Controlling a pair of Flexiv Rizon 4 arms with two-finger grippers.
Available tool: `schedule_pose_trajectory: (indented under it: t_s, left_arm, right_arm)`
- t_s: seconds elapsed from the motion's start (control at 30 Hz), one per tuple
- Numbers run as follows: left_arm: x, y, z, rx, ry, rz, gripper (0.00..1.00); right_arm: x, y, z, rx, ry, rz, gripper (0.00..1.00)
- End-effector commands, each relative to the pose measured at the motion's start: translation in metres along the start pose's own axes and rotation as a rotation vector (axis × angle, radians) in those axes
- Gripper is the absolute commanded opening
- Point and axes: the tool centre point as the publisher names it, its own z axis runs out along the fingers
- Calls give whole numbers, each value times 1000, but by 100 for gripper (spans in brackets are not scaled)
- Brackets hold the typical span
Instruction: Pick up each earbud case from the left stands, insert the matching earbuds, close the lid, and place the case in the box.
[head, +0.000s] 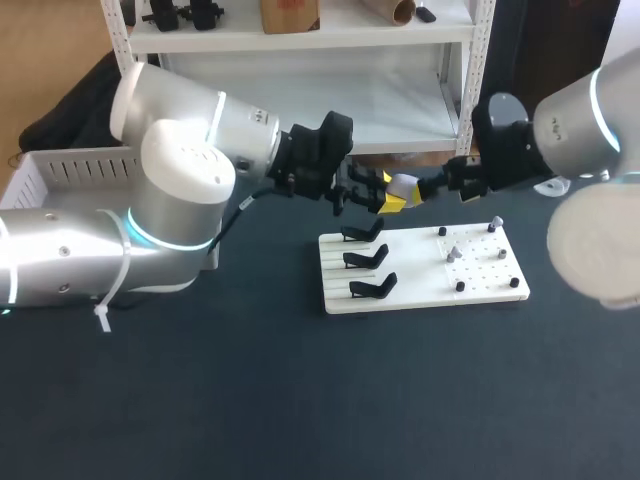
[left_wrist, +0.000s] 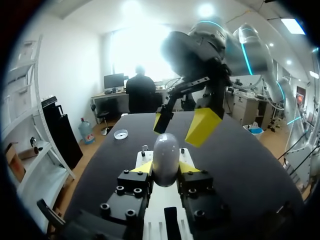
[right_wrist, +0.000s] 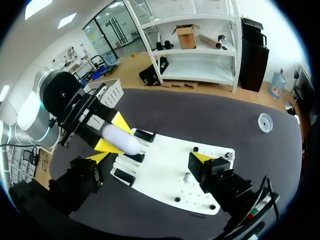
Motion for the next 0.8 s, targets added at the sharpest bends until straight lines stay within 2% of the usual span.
schedule_pose_trajectory:
  t_s: [0.03,0.5,0.8]
  left_arm:
    - [1,3,1,11,-3,1,0]
    - [3,-8,0,25,-11,8,0]
    - [8,-4,-4,-2,-17,-5,0]
  right_arm:
    - [-4,-1,1,10,1,0,100]
    - [-21,-10,-6,51,-19,-36,100]
    - [3,5,-5,17,26,-46,100]
